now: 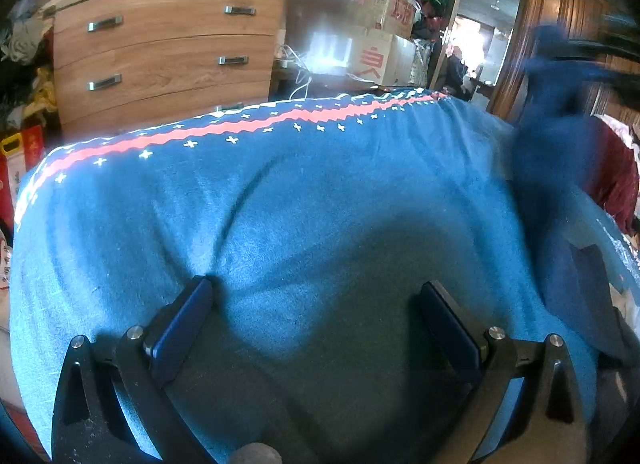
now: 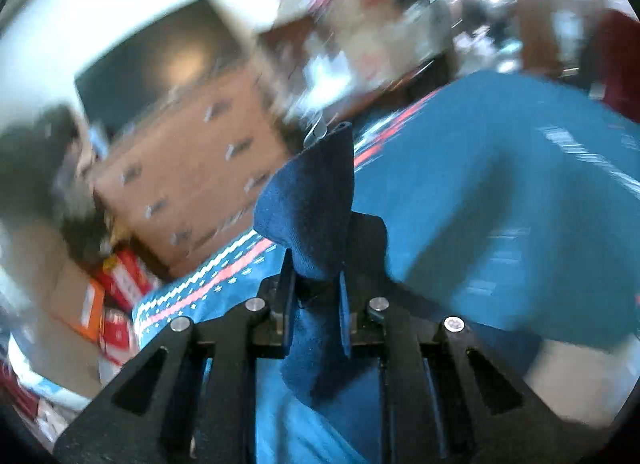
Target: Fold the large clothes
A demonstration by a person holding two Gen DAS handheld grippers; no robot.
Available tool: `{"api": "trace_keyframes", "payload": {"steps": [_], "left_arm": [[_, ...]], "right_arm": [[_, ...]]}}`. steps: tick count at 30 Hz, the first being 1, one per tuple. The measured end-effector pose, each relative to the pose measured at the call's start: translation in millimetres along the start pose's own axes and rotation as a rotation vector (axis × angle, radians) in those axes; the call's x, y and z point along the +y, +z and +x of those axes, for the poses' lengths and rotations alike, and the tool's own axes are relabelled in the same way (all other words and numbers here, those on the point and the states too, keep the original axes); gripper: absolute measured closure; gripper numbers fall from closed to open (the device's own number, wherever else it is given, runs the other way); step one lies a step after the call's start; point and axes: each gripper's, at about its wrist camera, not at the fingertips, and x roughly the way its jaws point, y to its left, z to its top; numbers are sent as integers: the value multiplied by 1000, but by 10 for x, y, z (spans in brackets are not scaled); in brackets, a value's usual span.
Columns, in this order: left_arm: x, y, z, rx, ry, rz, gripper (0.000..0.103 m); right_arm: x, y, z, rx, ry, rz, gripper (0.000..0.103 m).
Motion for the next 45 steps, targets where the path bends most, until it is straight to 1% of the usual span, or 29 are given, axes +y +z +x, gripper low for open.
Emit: {"api": "trace_keyframes", "payload": {"steps": [1, 3, 5, 7, 8, 10, 11, 13, 15, 16, 18, 20, 21, 22, 24, 25, 26, 27, 30, 31, 33, 34, 36, 40, 41, 42, 43, 44, 45], "left_arm": [[-11, 10, 10, 6, 8, 6, 0], [-30, 32, 29, 21, 25, 20, 0], [-42, 50, 35, 34, 33, 29, 0], [-54, 90, 16, 53, 29, 38, 0], [-75, 109, -11, 62, 23, 47, 0], [-130, 173, -132, 75, -6, 50, 0], [-167, 201, -239, 70, -38, 42, 0], [-355, 256, -523, 37, -101, 50, 0], [-554, 271, -728, 16, -151, 76, 0], [-676, 271, -814, 14, -182, 90, 0], [-952, 254, -945, 26, -251, 113, 0], [-1159, 228, -1005, 47, -303, 128, 0], [-1287, 205, -1036, 55, -325, 140, 0], [-1416, 176, -1069, 57, -344, 154, 0], [-1657, 100, -1112, 67, -366, 191, 0], [-1732, 71, -1115, 74, -373, 202, 0], [-1816, 47, -1102, 84, -380, 213, 0], [-1897, 12, -1105, 92, -385, 225, 0], [-2080, -107, -1102, 116, -374, 288, 0], [-2146, -155, -1095, 123, -368, 309, 0], [-2324, -259, -1087, 140, -359, 383, 0], [-2408, -292, -1087, 139, -357, 414, 0], [-2694, -394, -1071, 129, -357, 511, 0], [-3210, -595, -963, 126, -365, 652, 0], [-3336, -653, -888, 129, -351, 693, 0], [-3448, -738, -788, 129, -305, 749, 0], [-3540, -841, -635, 132, -218, 823, 4], [-3539, -903, -492, 126, -127, 886, 8], [-3491, -927, -349, 113, -41, 926, 10]], "right_arm": [[-185, -79, -371, -46, -22, 32, 86], [-595, -354, -1152, -123, -80, 105, 86], [-950, -689, -1736, -169, -140, 159, 86], [-1349, -1106, -2145, -181, -183, 229, 86], [-1595, -1399, -2326, -180, -218, 277, 86], [-1980, -1848, -2483, -170, -254, 368, 86], [-2218, -2161, -2545, -161, -274, 436, 86], [-2550, -2601, -2620, -144, -301, 527, 86], [-2874, -3013, -2711, -141, -293, 622, 86], [-2959, -3161, -2738, -141, -290, 648, 86], [-3094, -3403, -2752, -141, -242, 691, 86], [-3116, -3445, -2693, -126, -225, 694, 85], [-3116, -3483, -2686, -111, -227, 682, 83], [-3139, -3509, -2666, -102, -249, 668, 80], [-3220, -3650, -2652, -56, -268, 684, 70], [-3247, -3716, -2683, -37, -301, 690, 64], [-3263, -3790, -2773, -31, -317, 705, 60], [-3252, -3835, -2865, -46, -316, 721, 58], [-3181, -3937, -3141, -101, -344, 741, 57], [-3153, -3973, -3197, -111, -343, 734, 57], [-3097, -3997, -3226, -113, -342, 715, 57], [-3061, -3996, -3205, -109, -339, 707, 57], [-3023, -4068, -3159, -98, -316, 689, 57], [-2978, -4094, -2899, -73, -278, 694, 56], [-2981, -4115, -2865, -73, -266, 707, 56], [-2980, -4132, -2855, -74, -258, 715, 56], [-2983, -4135, -2836, -74, -256, 719, 56], [-2982, -4133, -2829, -74, -255, 719, 56], [-2986, -4123, -2824, -73, -252, 716, 55]]}}
